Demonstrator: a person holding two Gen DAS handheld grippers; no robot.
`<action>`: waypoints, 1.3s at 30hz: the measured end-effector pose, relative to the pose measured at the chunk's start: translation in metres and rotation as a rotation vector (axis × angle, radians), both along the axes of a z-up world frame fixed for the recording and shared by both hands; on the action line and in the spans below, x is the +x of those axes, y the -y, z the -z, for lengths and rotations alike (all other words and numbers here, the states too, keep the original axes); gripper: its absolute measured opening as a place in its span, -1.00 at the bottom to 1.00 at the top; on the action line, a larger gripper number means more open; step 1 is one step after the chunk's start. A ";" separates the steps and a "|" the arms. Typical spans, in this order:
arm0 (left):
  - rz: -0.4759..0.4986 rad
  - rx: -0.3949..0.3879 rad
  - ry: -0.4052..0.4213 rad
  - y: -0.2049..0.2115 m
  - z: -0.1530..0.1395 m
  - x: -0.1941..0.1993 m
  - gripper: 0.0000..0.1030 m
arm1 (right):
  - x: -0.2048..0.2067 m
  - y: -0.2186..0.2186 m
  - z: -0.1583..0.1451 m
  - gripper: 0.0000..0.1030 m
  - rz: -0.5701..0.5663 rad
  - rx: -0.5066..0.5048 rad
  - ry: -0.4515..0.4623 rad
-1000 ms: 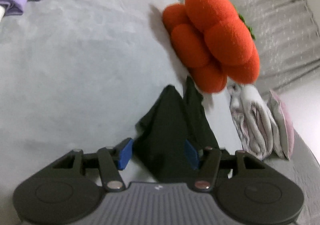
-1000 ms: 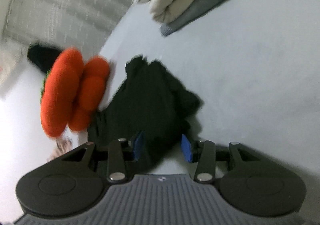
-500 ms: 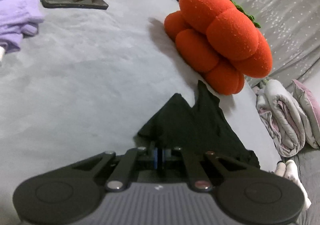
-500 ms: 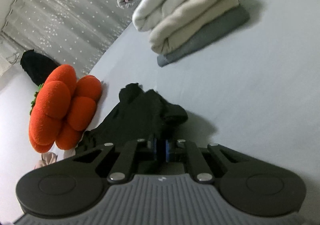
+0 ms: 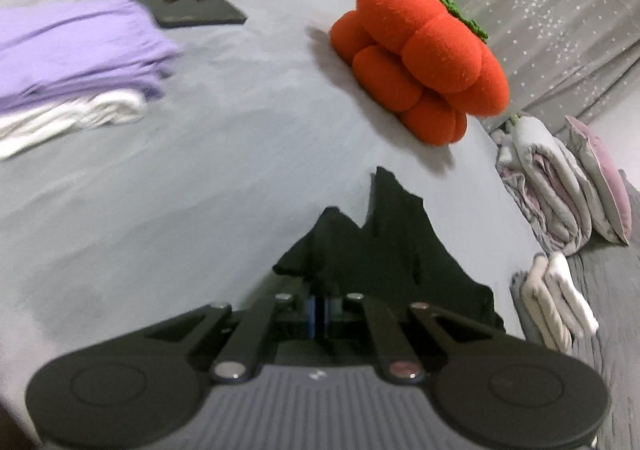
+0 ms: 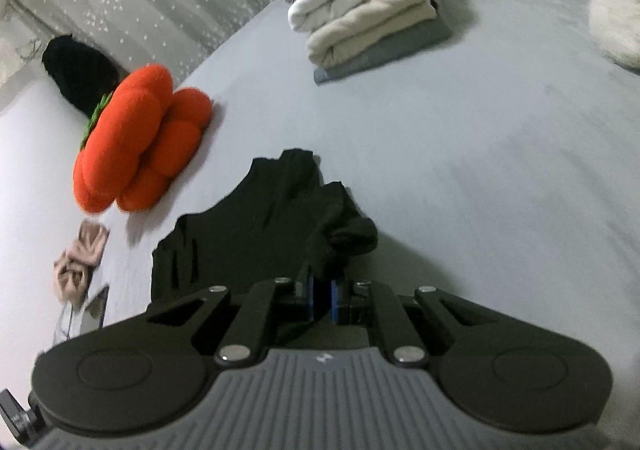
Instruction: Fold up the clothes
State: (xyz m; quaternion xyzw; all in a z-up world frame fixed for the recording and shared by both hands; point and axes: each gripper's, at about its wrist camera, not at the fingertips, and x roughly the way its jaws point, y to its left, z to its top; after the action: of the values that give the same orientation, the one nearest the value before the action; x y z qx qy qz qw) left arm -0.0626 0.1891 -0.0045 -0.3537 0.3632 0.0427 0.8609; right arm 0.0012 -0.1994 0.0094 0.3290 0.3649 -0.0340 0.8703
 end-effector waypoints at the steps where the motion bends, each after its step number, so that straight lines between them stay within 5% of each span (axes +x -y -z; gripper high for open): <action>1: 0.004 -0.001 -0.004 -0.001 0.002 -0.009 -0.93 | -0.007 -0.002 0.001 -0.85 -0.006 -0.005 -0.006; 13: 0.122 0.154 -0.039 0.010 0.031 -0.037 -0.80 | -0.063 -0.021 0.025 -0.82 -0.072 -0.096 -0.081; 16: 0.169 0.187 -0.020 0.009 0.019 -0.033 -0.41 | -0.061 -0.024 0.028 -0.76 -0.091 -0.124 -0.089; 17: 0.179 0.193 -0.010 0.008 0.016 -0.029 -0.31 | -0.059 -0.023 0.024 -0.53 -0.099 -0.128 -0.088; 21: 0.219 0.215 0.031 0.002 0.005 -0.011 -0.12 | -0.055 -0.019 0.006 -0.23 -0.119 -0.203 -0.062; 30: 0.321 0.255 0.097 0.001 -0.006 0.047 0.16 | -0.011 -0.011 -0.004 -0.20 -0.156 -0.210 -0.033; 39: 0.476 0.327 0.113 0.030 -0.008 0.134 0.38 | 0.058 -0.032 -0.003 -0.20 -0.307 -0.242 -0.004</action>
State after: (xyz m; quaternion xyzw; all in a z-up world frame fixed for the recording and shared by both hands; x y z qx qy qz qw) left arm 0.0712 0.1588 0.0034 -0.1168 0.3758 -0.1224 0.9111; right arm 0.0597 -0.1678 0.0120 0.1622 0.4060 0.0549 0.8977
